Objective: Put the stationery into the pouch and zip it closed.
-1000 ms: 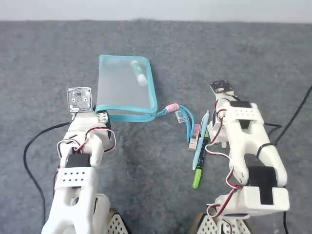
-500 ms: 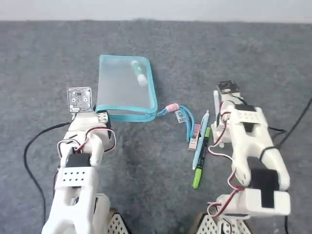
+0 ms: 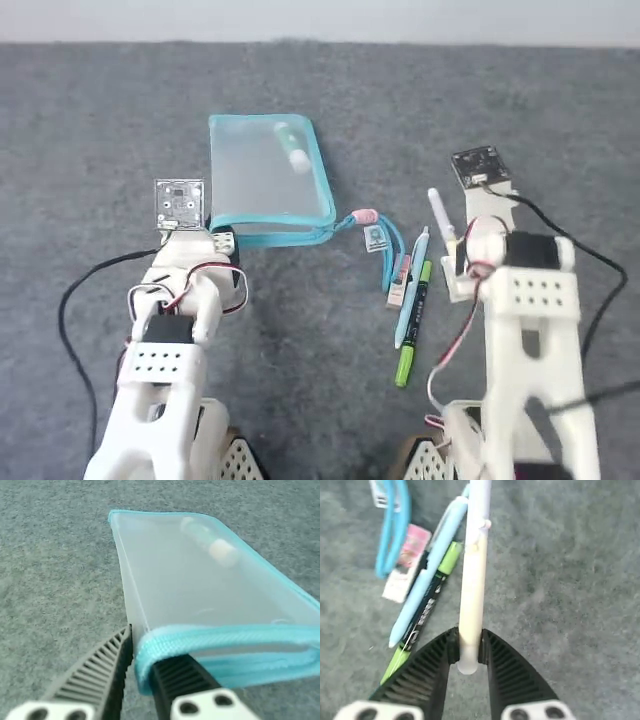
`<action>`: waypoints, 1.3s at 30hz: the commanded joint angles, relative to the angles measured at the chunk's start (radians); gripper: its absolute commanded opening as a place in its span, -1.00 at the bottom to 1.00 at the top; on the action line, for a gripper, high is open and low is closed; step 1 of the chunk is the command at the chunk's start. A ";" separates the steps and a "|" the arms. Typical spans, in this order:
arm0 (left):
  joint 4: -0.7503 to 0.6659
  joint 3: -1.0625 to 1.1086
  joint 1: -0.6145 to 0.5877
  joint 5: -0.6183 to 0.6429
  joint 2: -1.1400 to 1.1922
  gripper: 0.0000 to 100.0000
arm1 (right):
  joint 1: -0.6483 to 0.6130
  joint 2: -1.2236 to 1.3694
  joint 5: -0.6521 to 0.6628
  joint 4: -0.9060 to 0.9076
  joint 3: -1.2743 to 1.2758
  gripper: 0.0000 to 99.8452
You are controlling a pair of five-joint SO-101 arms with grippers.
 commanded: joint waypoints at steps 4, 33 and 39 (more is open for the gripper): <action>-0.002 -0.024 0.008 -0.003 -0.008 -0.97 | -0.025 -0.064 0.046 0.004 0.008 -0.98; 0.003 -0.022 0.005 -0.008 -0.009 -0.97 | 0.027 0.538 0.043 -0.407 0.046 -0.68; 0.003 -0.022 0.005 -0.008 -0.009 -0.97 | 0.027 0.572 0.043 -0.466 0.046 -0.69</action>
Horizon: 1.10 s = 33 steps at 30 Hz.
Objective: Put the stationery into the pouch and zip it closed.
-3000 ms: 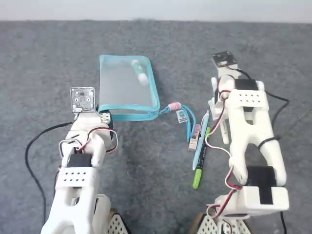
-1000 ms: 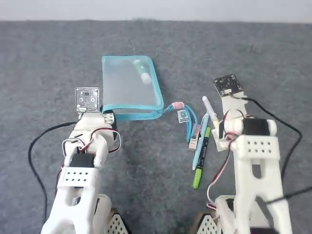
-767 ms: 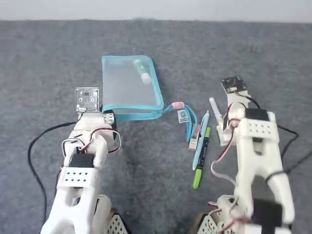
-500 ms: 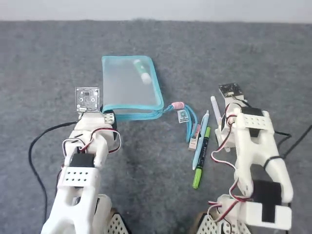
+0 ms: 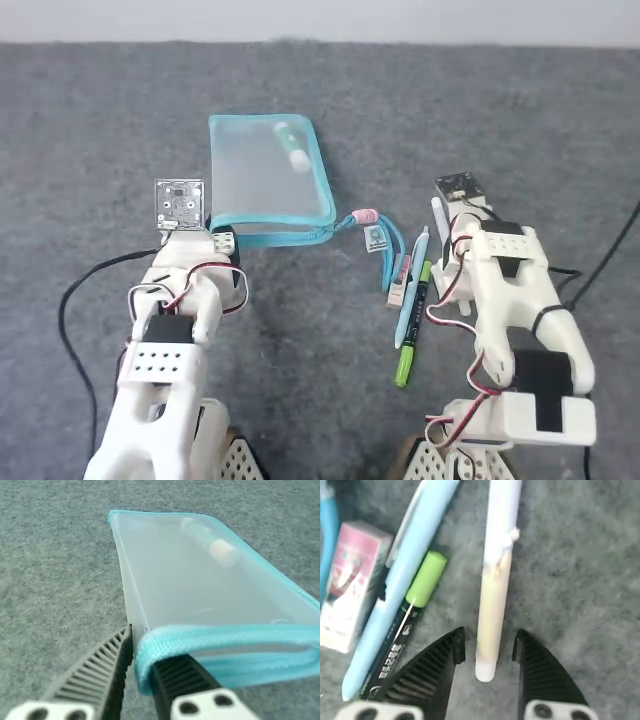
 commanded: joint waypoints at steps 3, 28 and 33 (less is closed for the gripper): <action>0.003 -0.022 0.005 -0.008 -0.009 -0.97 | -0.007 -0.001 0.011 -0.053 -0.006 -0.83; -0.037 -0.022 0.012 -0.003 -0.002 -0.97 | -0.113 -0.811 0.049 0.423 -0.006 -0.99; -0.040 -0.022 0.012 -0.003 -0.002 -0.97 | -0.443 -0.940 0.170 0.556 -0.006 -0.99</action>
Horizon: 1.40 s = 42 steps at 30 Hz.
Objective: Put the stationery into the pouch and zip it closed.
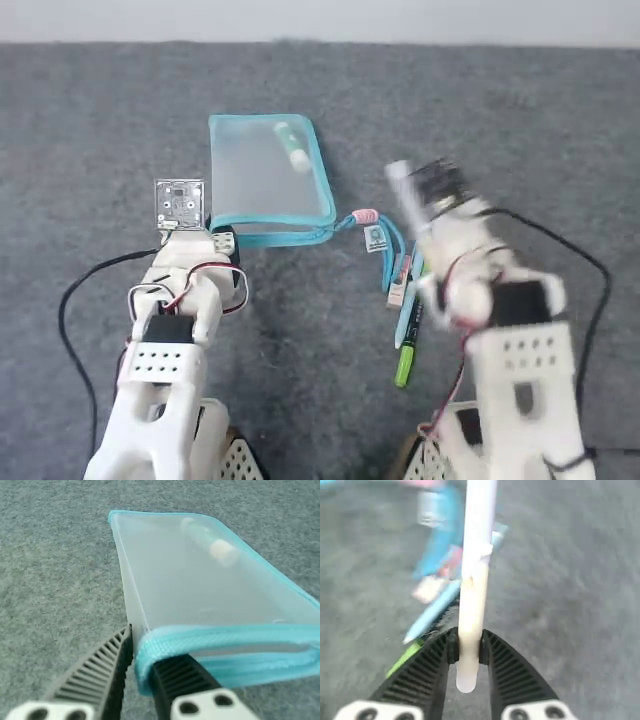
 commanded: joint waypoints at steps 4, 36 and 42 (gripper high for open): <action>-0.038 -0.022 0.012 -0.003 -0.002 -0.97 | -0.320 -0.050 0.080 0.097 -0.006 -0.99; -0.038 0.027 0.285 -0.173 -0.009 -0.97 | -0.199 0.802 -0.074 0.019 -0.479 -0.99; -0.038 0.027 0.292 -0.173 -0.009 -0.97 | -0.199 0.929 -0.172 0.093 -0.674 -0.99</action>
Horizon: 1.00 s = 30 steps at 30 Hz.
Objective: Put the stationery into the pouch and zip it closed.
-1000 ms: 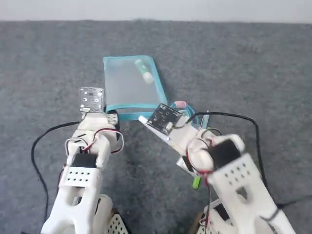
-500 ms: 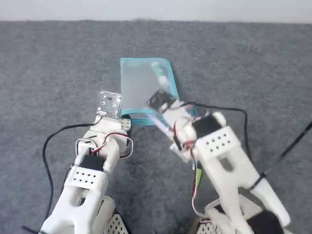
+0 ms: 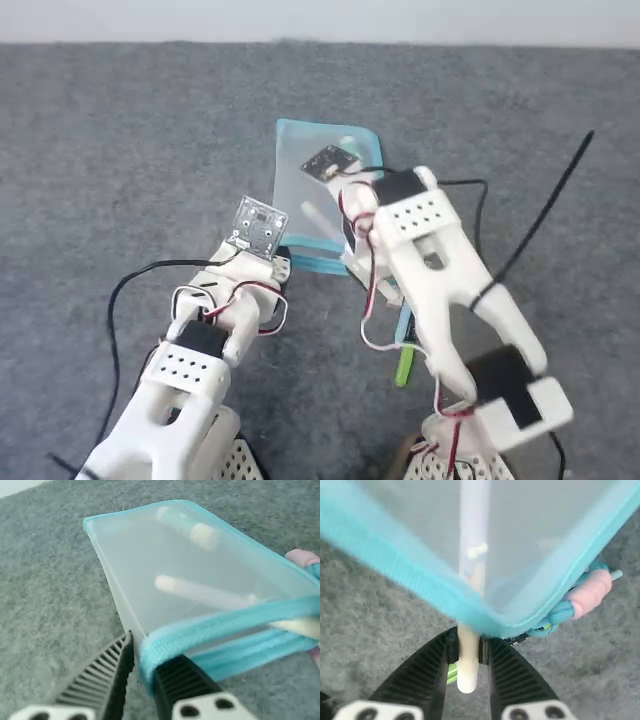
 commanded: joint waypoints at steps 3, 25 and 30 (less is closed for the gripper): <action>-0.038 -0.018 0.008 -0.015 -0.009 -0.97 | 0.013 0.059 -0.103 0.094 -0.224 -0.98; -0.041 -0.019 0.003 -0.012 -0.009 -0.97 | 0.102 -0.156 -0.080 0.168 -0.330 -0.65; -0.041 -0.048 -0.140 0.089 -0.009 -0.97 | 0.104 -0.300 -0.040 0.157 -0.222 -0.65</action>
